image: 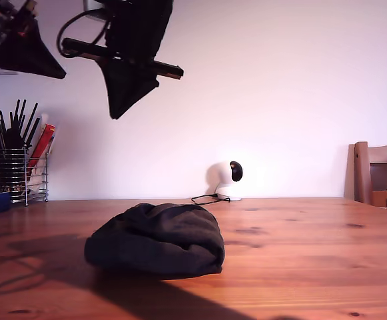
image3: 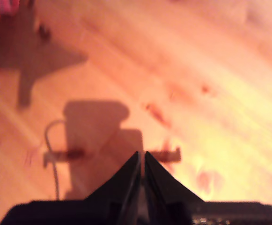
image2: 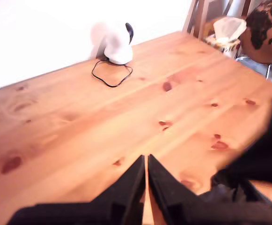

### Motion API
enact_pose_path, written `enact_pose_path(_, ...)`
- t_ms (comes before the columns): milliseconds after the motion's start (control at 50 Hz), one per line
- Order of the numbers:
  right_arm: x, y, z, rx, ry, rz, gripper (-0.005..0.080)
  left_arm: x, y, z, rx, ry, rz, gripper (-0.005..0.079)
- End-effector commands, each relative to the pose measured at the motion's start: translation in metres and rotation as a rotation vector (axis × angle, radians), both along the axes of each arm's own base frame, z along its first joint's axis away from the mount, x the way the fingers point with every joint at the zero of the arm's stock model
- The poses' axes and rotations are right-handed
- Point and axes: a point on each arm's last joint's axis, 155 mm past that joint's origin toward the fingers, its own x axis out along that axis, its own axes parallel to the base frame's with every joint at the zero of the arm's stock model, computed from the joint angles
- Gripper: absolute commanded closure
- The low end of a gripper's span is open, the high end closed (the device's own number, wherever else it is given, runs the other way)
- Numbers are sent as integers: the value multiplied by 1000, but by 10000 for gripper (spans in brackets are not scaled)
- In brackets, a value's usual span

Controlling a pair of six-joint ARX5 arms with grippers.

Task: Fold the underwear in front of you. After folding it, place it to the left side.

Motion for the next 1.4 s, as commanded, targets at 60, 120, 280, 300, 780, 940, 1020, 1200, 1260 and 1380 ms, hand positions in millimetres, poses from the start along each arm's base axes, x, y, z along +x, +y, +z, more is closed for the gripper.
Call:
enact_pose_path(60, 16, -14, 11, 6, -39, -9, 764, -7, -1, -38, -43, 52, 22, 761)
enact_pose_path(120, 20, -19, 11, 2, -39, -7, 764, -12, -4, -45, -64, 48, 28, 761)
enact_pose_path(280, 32, -30, 13, 4, -52, 6, 764, -28, -23, -58, -97, 48, 5, 761)
enact_pose_path(300, 33, -31, 14, 10, -52, 5, 764, -29, -25, -60, -97, 52, 7, 761)
enact_pose_path(780, 73, -79, 5, 38, -40, -34, 764, -36, -51, -69, -71, 46, -22, 761)
enact_pose_path(940, 78, -76, 9, 77, -92, -41, 764, -35, -52, -67, -73, 38, -25, 761)
enact_pose_path(1020, 77, -81, 9, 80, -123, -56, 764, -36, -53, -67, -75, 37, -28, 761)
enact_pose_path(1200, 55, -98, 17, 124, -195, -70, 764, -42, -63, -65, -90, 40, -73, 761)
enact_pose_path(1260, 42, -106, 22, 145, -225, -70, 764, -48, -72, -66, -94, 33, -105, 761)
enact_pose_path(1380, 13, -121, 24, 177, -249, -62, 764, -59, -88, -76, -95, 22, -146, 761)
